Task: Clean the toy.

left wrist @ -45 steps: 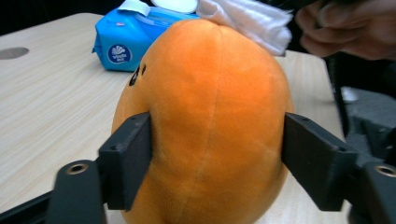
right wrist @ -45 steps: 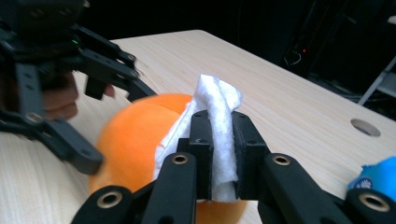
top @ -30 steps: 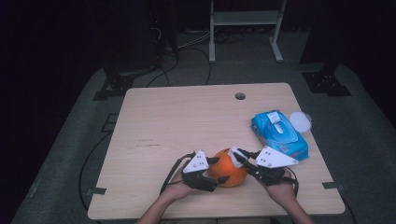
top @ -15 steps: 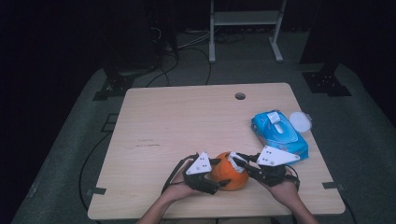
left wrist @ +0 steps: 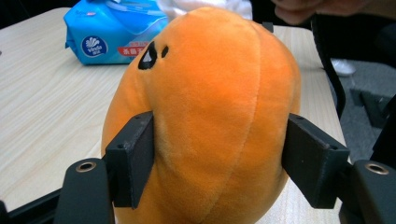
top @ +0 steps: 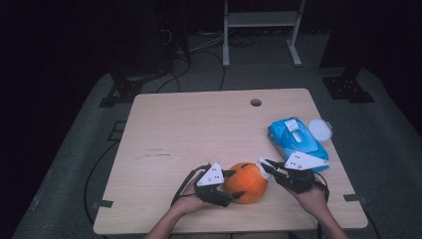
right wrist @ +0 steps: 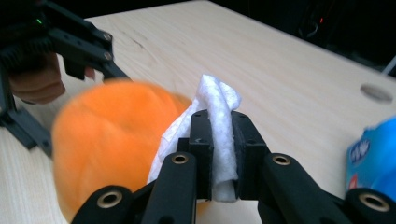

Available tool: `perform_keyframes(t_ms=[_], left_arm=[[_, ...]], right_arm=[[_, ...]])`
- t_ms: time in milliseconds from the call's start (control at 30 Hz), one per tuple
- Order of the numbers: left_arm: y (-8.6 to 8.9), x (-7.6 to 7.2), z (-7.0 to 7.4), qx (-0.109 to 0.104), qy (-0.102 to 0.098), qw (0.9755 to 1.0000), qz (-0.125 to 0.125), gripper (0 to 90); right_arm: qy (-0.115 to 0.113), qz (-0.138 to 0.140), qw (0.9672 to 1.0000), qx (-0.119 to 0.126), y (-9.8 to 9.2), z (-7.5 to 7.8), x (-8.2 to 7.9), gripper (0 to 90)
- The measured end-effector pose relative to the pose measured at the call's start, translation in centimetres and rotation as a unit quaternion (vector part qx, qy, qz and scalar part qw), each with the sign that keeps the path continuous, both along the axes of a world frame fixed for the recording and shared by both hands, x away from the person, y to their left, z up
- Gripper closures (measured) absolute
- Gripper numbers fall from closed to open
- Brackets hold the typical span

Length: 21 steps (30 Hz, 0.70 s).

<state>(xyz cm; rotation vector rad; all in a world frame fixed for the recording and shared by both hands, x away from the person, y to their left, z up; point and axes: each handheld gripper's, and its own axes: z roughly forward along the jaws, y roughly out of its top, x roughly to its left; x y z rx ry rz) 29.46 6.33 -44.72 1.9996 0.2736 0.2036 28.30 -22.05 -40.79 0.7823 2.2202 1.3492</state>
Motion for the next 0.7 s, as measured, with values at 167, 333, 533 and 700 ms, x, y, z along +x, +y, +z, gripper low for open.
perform_keyframes(t_ms=[167,333,533,700], left_arm=[[0.0,0.3,-0.1,-0.007,0.013,0.9998,0.016,28.9],[0.5,0.8,-0.2,-0.022,0.031,0.999,0.025,29.1],[0.9,1.1,-0.2,-0.029,0.043,0.9983,0.026,28.9],[0.8,1.2,-0.2,-0.037,0.052,0.9974,0.033,28.3]], right_arm=[[0.015,0.007,0.9995,0.025,0.1,0.3,-0.3,79.5],[-0.004,0.037,0.9986,0.038,1.5,1.4,-1.3,79.4],[0.037,-0.01,0.9987,0.033,-0.7,-0.7,0.6,79.5],[0.03,-0.002,0.9989,0.037,-0.2,-0.5,0.2,79.7]])
